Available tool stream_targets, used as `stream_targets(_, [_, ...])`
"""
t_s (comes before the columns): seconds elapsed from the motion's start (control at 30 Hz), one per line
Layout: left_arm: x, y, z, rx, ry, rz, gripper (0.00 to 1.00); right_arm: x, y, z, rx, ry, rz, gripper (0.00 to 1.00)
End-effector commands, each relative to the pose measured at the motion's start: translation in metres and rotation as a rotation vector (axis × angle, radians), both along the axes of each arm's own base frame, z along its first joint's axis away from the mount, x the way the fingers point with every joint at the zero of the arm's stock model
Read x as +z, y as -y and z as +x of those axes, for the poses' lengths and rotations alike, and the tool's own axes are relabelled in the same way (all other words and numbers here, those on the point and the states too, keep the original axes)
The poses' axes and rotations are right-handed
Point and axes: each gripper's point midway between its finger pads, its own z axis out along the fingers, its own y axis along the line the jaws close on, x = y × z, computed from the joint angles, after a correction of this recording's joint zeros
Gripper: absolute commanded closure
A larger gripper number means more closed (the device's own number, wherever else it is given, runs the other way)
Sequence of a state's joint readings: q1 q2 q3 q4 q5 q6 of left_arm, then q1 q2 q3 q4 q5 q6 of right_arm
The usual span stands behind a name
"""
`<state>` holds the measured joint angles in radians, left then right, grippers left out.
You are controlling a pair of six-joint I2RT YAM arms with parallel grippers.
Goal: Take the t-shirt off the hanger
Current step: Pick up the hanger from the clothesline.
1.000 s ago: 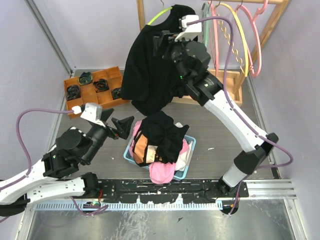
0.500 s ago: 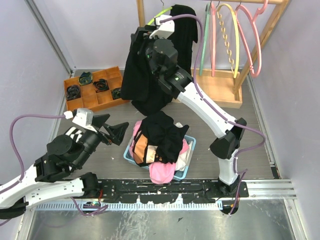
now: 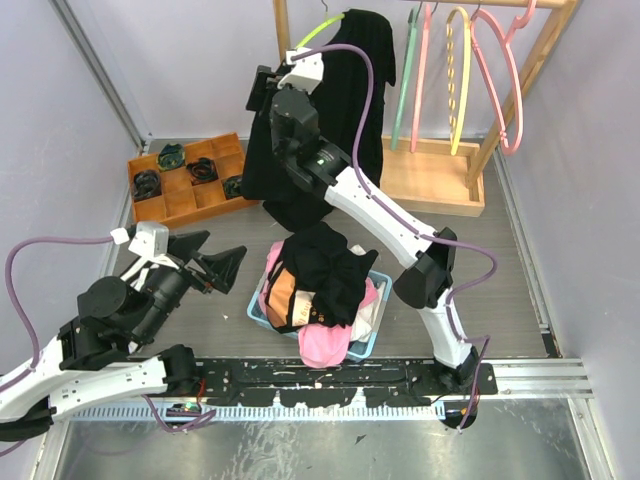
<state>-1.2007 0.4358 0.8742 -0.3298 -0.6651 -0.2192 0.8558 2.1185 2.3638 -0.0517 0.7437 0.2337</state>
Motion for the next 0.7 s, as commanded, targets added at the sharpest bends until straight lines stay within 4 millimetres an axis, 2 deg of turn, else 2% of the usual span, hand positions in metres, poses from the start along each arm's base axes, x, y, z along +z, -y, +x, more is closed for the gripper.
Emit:
stream_targets(0.0, [-0.007, -0.003, 0.001, 0.015, -0.01, 0.003, 0.02, 0.034, 0.019, -0.005, -0.071, 0.061, 0.08, 0.25])
stream_targets(0.27, [-0.007, -0.001, 0.001, 0.015, -0.013, 0.006, 0.02, 0.028, 0.04, -0.01, -0.151, 0.032, 0.031, 0.25])
stream_targets(0.67, [-0.007, 0.014, 0.004, -0.004, -0.013, 0.008, 0.02, 0.028, 0.092, -0.03, -0.184, -0.008, -0.047, 0.29])
